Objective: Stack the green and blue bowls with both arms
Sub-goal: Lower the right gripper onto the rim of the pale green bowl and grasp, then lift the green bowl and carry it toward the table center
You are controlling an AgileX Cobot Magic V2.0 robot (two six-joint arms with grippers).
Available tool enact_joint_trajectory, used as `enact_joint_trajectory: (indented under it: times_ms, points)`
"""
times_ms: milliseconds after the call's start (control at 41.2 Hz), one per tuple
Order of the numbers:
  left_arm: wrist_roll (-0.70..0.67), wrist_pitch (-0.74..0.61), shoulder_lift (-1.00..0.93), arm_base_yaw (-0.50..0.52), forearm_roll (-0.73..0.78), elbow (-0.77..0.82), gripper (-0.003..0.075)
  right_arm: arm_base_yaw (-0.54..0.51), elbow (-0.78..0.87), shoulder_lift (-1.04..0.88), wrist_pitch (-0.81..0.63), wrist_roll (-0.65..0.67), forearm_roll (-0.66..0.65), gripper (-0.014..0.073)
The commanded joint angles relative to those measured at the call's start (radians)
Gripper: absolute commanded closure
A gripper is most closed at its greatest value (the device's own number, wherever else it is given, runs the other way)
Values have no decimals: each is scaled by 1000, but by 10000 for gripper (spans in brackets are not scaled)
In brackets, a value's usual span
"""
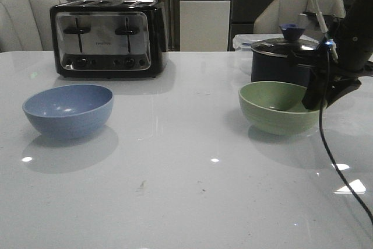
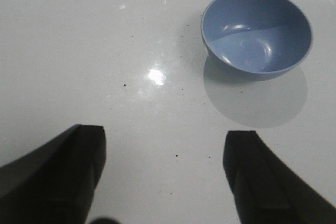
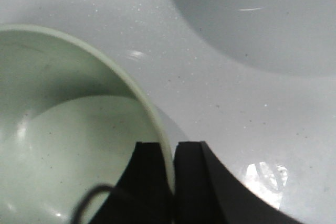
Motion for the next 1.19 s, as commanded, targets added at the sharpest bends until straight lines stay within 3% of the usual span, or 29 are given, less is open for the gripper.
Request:
enact_joint_trajectory:
  times_ms: [0, 267, 703, 1164]
  points:
    - [-1, -75, -2, -9, -7, -36, 192, -1, -33, -95, -2, -24, 21, 484]
    - [-1, -75, -2, -9, -7, -36, 192, 64, -33, -225, 36, -42, 17, 484]
    - [-1, -75, -2, -9, -7, -36, 192, 431, 34, -238, 3, -77, -52, 484]
    - [-1, -75, -2, -9, -7, -36, 192, 453, 66, -98, -41, -77, -62, 456]
